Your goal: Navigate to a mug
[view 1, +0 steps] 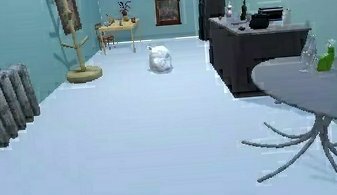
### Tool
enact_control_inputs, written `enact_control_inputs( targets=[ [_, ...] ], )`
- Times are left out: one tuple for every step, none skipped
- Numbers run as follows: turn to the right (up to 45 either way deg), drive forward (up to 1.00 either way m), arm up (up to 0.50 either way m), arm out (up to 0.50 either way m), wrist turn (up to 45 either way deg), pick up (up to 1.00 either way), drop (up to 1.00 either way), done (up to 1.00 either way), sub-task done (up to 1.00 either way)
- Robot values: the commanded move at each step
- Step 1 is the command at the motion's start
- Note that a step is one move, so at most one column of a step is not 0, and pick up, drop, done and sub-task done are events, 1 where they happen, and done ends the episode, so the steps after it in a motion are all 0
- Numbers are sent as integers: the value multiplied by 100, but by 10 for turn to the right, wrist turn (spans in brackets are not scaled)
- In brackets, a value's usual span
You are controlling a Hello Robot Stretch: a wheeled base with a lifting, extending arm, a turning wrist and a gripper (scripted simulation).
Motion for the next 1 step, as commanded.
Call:
enact_control_inputs(
  targets=[
    [-120,0,0,0,0,0,0,0,0]
  ],
)
